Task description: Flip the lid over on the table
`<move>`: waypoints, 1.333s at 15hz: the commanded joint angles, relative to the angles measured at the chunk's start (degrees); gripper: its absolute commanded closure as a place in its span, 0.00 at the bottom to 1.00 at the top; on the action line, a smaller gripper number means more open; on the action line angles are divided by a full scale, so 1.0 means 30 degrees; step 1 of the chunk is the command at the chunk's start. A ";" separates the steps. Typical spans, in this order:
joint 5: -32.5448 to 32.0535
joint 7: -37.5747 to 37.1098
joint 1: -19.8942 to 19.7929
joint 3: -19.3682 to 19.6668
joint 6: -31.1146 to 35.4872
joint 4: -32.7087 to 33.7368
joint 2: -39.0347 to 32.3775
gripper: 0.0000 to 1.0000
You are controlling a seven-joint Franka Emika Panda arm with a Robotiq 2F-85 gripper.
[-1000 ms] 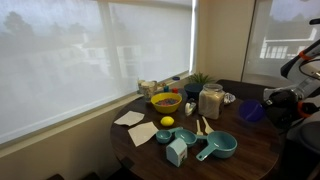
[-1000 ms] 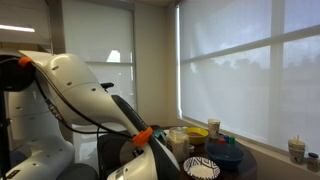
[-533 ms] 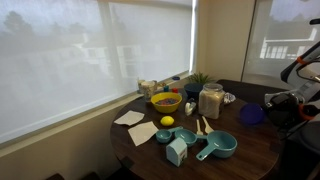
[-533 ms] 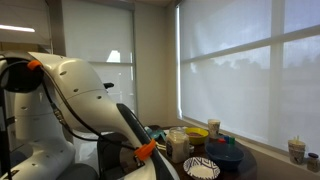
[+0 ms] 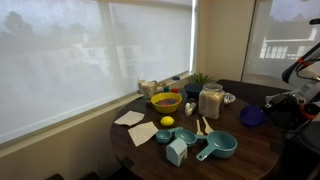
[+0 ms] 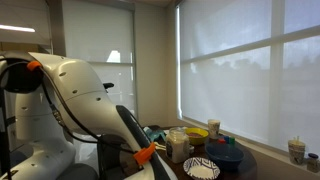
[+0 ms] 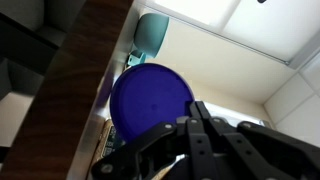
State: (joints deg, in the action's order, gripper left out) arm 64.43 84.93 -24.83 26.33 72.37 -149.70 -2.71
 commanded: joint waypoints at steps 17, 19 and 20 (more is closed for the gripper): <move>-0.1842 -0.6381 0.0023 -0.0504 0.3230 0.0701 0.3222 0.01; -0.2487 -0.7430 0.0085 -0.0802 0.3691 0.0927 0.3618 0.00; -0.2787 -0.8173 0.0109 -0.0966 0.4097 0.0966 0.3888 0.00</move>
State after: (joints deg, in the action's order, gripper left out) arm 59.25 66.81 -25.10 24.90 81.19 -147.22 5.62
